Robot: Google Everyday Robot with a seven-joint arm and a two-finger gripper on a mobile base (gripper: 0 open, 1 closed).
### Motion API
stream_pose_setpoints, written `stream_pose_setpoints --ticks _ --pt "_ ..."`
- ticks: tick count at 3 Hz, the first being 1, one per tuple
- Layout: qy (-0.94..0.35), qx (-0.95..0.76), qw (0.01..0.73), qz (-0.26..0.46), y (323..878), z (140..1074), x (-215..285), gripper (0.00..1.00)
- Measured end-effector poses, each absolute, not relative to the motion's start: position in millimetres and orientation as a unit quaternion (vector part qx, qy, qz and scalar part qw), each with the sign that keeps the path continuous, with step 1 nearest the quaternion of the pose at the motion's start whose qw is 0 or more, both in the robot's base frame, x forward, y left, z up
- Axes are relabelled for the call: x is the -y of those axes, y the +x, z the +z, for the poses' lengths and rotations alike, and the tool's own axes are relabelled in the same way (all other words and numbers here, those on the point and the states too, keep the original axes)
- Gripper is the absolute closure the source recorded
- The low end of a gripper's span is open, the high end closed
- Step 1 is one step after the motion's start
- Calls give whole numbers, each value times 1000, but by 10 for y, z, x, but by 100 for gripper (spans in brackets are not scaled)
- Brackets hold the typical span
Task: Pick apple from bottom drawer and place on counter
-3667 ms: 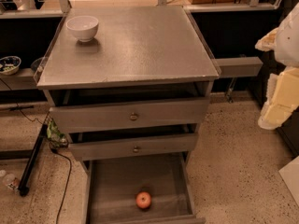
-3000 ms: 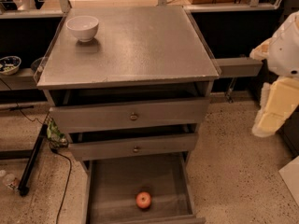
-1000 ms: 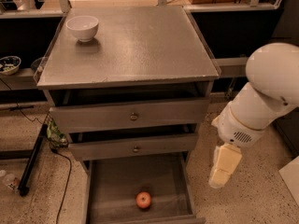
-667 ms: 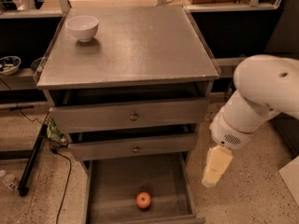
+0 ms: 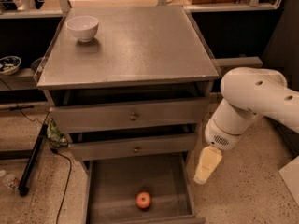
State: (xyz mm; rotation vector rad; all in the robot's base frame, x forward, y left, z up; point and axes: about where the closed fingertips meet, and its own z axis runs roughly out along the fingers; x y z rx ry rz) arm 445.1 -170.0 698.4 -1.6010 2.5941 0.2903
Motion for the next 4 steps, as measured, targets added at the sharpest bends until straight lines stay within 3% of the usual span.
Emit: stream_pose_setpoints --ticks 4 --pt "-488 -866 38 103 4661 6118 1654 0"
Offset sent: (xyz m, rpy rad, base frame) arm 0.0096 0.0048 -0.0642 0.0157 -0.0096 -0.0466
